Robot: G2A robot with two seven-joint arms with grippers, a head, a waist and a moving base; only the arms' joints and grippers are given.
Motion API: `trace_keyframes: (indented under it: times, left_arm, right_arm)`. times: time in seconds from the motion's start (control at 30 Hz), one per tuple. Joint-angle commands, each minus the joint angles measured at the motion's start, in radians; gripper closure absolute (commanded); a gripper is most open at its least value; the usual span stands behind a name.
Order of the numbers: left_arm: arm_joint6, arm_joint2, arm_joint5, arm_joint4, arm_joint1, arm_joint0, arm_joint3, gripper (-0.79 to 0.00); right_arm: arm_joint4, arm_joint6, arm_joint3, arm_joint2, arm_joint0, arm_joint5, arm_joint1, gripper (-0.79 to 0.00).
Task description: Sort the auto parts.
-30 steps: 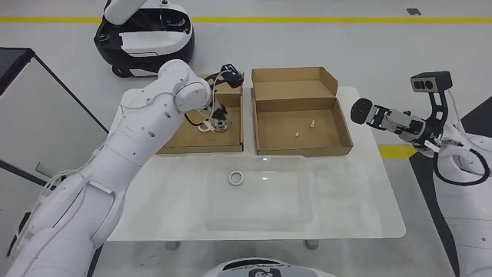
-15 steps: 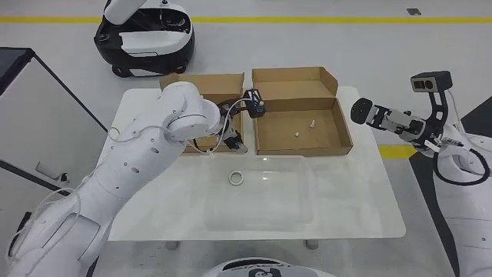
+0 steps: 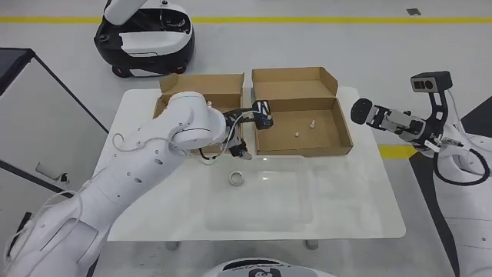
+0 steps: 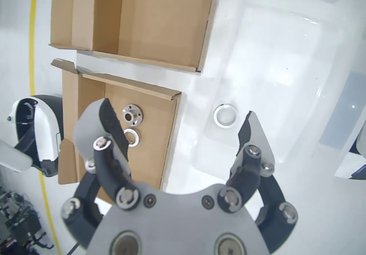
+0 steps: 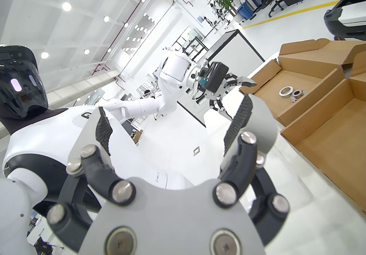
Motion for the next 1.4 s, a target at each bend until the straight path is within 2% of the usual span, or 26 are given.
trace_keyframes:
  times: [0.0,0.27,0.3,0.37,0.43,0.57,0.7,0.9,0.97,1.03,1.07,1.3,1.37]
  left_arm:
    - [-0.016,0.043,0.016,0.007,0.007,-0.015,-0.012,-0.785]
    - [-0.075,0.168,0.075,-0.069,0.038,-0.085,-0.091,-0.779]
    - [-0.081,0.188,0.081,-0.076,0.044,-0.093,-0.104,-0.720]
    - [-0.095,0.212,0.095,-0.099,0.055,-0.107,-0.123,-0.686]
    - [-0.102,0.235,0.102,-0.119,0.066,-0.120,-0.143,-0.591]
    - [-0.107,0.266,0.107,-0.154,0.085,-0.138,-0.176,-0.486]
    - [-0.091,0.287,0.092,-0.170,0.094,-0.134,-0.169,-0.483]
    - [-0.075,0.335,0.087,-0.105,0.081,-0.118,-0.113,-0.493]
    - [-0.064,0.347,0.085,-0.096,0.073,-0.116,-0.091,-0.468]
    - [-0.054,0.360,0.084,-0.091,0.063,-0.113,-0.079,-0.382]
    - [-0.049,0.363,0.082,-0.093,0.059,-0.113,-0.072,-0.366]
    - [-0.042,0.385,0.073,-0.076,0.035,-0.114,-0.024,-0.351]
    - [-0.038,0.393,0.071,-0.074,0.028,-0.112,-0.008,-0.372]
  right_arm:
    - [0.000,0.000,0.000,0.000,0.000,0.000,0.000,-0.785]
    - [0.000,0.000,0.000,0.000,0.000,0.000,0.000,-0.785]
    - [0.000,0.000,0.000,0.000,0.000,0.000,0.000,-0.785]
    - [0.000,0.000,0.000,0.000,0.000,0.000,0.000,-0.785]
    - [0.000,0.000,0.000,0.000,0.000,0.000,0.000,-0.785]
    - [0.000,0.000,0.000,0.000,0.000,0.000,0.000,-0.785]
    - [0.000,0.000,0.000,0.000,0.000,0.000,0.000,-0.785]
    - [0.000,0.000,0.000,0.000,0.000,0.000,0.000,-0.785]
    - [0.000,0.000,0.000,0.000,0.000,0.000,0.000,-0.785]
    - [0.000,0.000,0.000,0.000,0.000,0.000,0.000,-0.785]
    - [0.000,0.000,0.000,0.000,0.000,0.000,0.000,-0.785]
    - [0.000,0.000,0.000,0.000,0.000,0.000,0.000,-0.785]
    - [0.000,0.000,0.000,0.000,0.000,0.000,0.000,-0.785]
